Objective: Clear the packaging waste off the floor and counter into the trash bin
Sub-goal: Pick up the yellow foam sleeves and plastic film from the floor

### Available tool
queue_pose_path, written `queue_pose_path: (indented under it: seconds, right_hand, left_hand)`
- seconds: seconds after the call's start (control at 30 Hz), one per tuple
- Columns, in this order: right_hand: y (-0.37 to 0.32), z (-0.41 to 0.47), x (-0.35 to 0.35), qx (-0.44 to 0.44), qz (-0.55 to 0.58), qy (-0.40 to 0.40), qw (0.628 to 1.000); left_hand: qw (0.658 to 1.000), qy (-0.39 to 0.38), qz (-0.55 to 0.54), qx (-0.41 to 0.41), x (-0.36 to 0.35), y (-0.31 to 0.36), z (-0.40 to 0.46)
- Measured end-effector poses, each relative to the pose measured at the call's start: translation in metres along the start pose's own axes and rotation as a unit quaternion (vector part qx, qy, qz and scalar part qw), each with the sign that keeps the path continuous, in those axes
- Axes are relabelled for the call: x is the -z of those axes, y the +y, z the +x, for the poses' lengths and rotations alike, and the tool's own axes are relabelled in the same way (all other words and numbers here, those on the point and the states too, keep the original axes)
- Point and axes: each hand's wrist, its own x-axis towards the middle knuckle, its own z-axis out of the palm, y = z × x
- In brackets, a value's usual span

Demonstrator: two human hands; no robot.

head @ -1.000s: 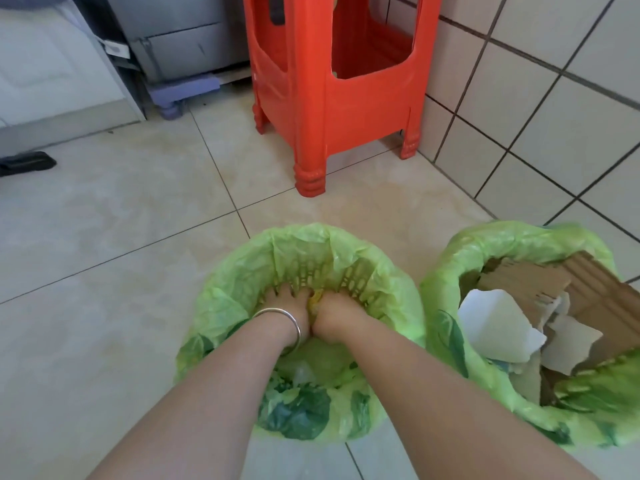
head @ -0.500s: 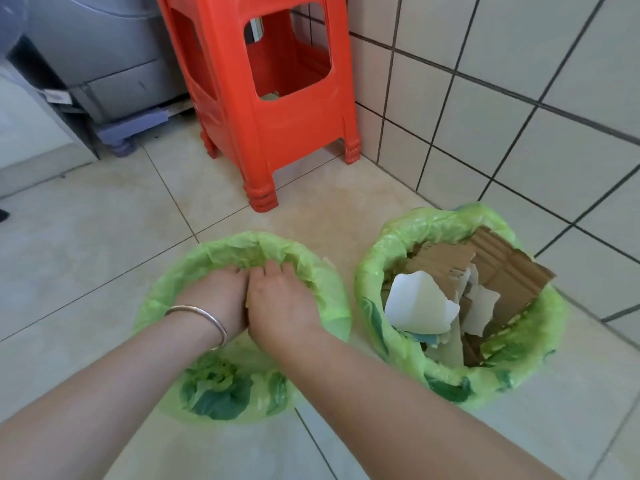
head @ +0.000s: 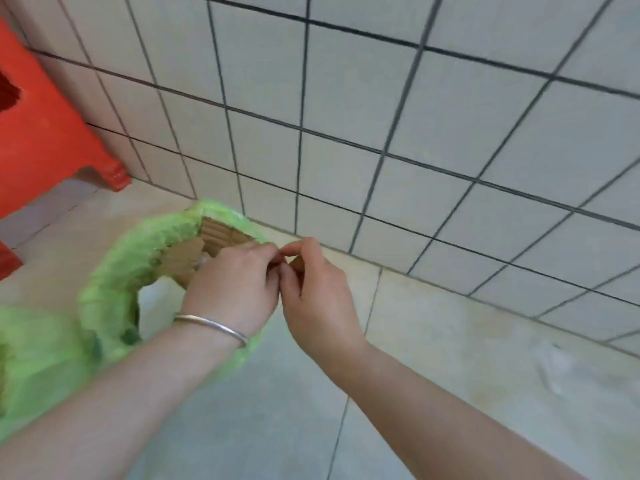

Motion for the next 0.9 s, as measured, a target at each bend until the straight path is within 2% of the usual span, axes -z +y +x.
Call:
queue_pose_path:
  seconds: [0.13,0.27,0.37,0.5,0.67,0.9]
  right_hand:
    - [0.064,-0.034,0.095,-0.093,-0.018,0.084,0.992]
    - [0.129,-0.089,0.169,-0.195,-0.023,0.169,0.966]
    - [0.175,-0.137,0.213,-0.265,-0.011,0.231,0.936]
    - [0.227,-0.204,0.256,-0.327,0.022,0.27,0.906]
    - [0.292,-0.275,0.295,-0.384,0.09,0.316,0.863]
    - [0.378,-0.357,0.353,-0.498,0.127,0.3,0.803]
  left_hand:
    - [0.994,-0.061,-0.044,-0.085,-0.06,0.105,0.01]
    - [0.975,-0.131,-0.046,-0.171,-0.125,0.209,-0.006]
    - [0.958,-0.196,-0.039,-0.205,-0.169,0.281,-0.032]
    - [0.936,-0.259,-0.002,-0.239,-0.219,0.355,-0.075]
    - [0.928,-0.305,-0.002,-0.213,-0.285,0.427,-0.132]
    - [0.934,-0.346,-0.05,-0.072,-0.354,0.519,-0.215]
